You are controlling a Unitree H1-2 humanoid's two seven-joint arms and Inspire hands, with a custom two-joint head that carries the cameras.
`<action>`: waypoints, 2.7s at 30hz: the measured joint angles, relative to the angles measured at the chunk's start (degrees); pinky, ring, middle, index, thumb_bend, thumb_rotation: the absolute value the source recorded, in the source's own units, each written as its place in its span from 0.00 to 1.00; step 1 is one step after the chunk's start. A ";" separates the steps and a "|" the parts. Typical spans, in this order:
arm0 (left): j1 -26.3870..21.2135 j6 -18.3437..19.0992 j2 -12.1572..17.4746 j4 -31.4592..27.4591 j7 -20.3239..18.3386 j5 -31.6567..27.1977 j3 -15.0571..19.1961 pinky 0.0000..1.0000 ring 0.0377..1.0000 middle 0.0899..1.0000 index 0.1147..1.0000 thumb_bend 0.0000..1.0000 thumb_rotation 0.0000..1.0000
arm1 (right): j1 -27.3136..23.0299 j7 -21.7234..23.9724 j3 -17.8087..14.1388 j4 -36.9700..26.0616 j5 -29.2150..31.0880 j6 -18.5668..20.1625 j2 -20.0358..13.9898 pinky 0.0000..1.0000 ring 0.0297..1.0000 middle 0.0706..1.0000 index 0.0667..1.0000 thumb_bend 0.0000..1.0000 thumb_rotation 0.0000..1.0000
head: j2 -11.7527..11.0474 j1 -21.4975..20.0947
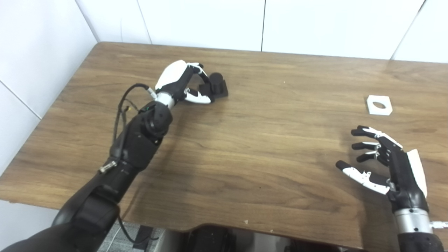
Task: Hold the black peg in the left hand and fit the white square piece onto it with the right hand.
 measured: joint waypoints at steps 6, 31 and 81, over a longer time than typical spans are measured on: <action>0.97 -4.20 1.55 -2.98 -6.03 -2.96 -1.41 0.89 0.96 0.88 0.42 0.52 0.08 | 0.00 0.00 0.03 0.23 0.13 -0.11 0.00 0.47 0.62 0.80 0.66 0.56 0.09 | 0.00 0.09; 5.80 -13.20 -3.04 -12.47 -11.91 -3.98 -6.42 0.85 0.97 0.91 0.43 0.52 0.08 | 0.00 -1.10 0.34 0.31 -0.54 -2.16 0.01 0.47 0.62 0.79 0.66 0.55 0.12 | 1.32 -4.39; 12.42 -25.75 -4.42 -12.68 -11.38 -9.20 -7.42 0.78 0.92 0.86 0.42 0.52 0.05 | -22.62 -1.86 -4.08 2.29 -11.02 5.60 -9.01 0.50 0.64 0.75 0.71 0.58 0.26 | -4.66 -52.91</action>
